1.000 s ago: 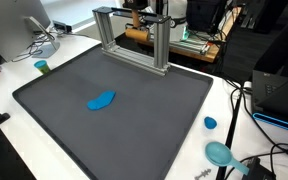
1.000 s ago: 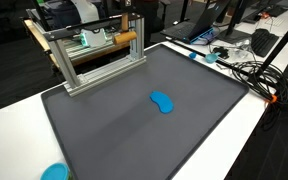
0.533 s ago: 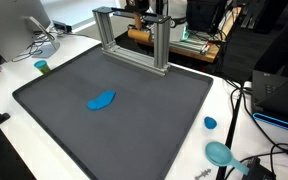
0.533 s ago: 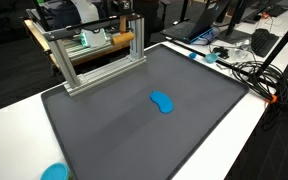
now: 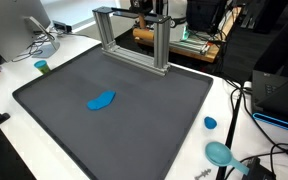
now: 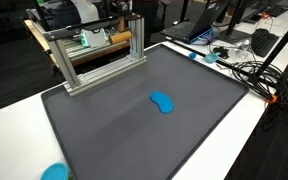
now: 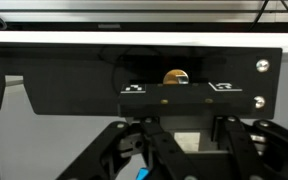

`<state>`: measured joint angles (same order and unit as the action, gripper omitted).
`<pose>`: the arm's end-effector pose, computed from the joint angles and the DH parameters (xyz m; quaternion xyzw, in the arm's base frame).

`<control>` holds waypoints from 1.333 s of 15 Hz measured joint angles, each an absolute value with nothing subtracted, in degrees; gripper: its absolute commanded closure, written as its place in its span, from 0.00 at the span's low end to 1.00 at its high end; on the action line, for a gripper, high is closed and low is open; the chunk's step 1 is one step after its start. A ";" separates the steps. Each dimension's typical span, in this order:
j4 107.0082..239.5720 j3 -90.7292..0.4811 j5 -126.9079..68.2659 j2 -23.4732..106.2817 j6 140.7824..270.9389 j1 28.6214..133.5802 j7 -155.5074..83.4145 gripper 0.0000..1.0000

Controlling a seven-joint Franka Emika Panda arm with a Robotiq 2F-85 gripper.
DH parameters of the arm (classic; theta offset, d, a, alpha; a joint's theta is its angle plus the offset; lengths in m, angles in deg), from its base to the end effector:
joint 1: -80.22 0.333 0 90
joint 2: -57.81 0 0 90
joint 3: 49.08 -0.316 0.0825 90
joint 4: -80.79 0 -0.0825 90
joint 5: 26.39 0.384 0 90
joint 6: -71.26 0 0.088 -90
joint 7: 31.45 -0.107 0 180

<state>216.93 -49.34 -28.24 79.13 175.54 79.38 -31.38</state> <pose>0.4120 -0.0068 0.4498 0.9956 0.0007 -0.0919 0.0155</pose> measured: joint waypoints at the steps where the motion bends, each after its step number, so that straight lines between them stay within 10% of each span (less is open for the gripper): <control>1: 217.22 -49.31 -28.12 79.21 175.53 79.37 -31.40 0.78; 8: 219.59 -48.85 -27.23 82.19 175.74 79.36 -31.51 0.78; 9: 220.00 -48.84 -27.09 82.70 175.96 79.37 -31.49 0.28; 14: 220.83 -48.76 -27.06 83.83 176.25 79.45 -30.86 0.02; 20: 220.86 -47.89 -27.56 84.12 176.16 79.15 -30.49 0.00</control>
